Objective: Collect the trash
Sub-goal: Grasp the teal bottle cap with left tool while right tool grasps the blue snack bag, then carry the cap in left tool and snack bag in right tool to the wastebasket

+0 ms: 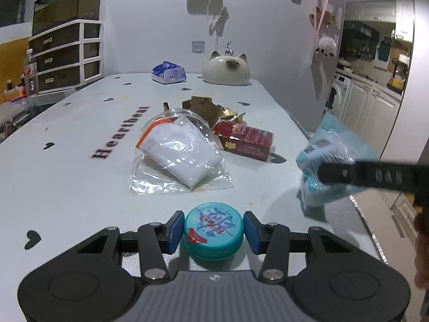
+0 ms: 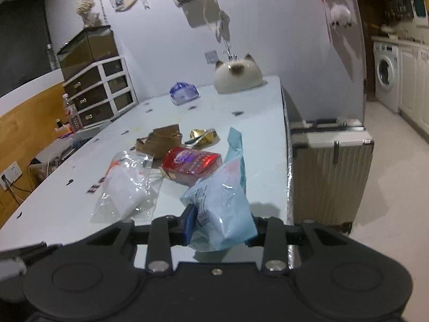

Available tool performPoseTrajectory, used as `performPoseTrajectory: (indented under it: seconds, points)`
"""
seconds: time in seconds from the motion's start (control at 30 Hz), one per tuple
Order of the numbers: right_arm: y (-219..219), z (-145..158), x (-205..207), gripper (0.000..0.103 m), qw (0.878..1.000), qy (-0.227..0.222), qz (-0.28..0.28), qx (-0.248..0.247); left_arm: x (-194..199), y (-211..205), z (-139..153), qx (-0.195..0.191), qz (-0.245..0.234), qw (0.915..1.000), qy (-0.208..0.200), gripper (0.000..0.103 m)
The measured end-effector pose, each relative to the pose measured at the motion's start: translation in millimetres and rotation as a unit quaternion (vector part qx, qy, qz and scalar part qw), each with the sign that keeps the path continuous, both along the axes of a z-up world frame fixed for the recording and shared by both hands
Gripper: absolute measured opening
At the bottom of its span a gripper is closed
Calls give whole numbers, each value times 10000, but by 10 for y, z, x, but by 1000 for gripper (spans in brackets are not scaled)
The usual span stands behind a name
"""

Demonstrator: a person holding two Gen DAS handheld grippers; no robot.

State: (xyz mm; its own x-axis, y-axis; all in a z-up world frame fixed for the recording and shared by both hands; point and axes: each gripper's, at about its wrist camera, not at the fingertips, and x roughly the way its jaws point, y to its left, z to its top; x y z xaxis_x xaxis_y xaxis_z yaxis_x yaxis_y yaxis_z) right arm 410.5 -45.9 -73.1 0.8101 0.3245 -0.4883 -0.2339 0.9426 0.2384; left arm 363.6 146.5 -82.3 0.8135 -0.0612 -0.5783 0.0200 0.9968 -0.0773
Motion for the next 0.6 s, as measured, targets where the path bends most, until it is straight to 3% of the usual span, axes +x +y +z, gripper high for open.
performPoseTrajectory:
  seconds: [0.37,0.6]
  points:
    - [-124,208,-807,35,9937,-933,-99,-607,-381,-92,246,-149,-115,9989,-426,49]
    - [-333,277,-1224,35,9918,-1053,-256,-676,-670,-252,317,-274,-208,9973,-643,49]
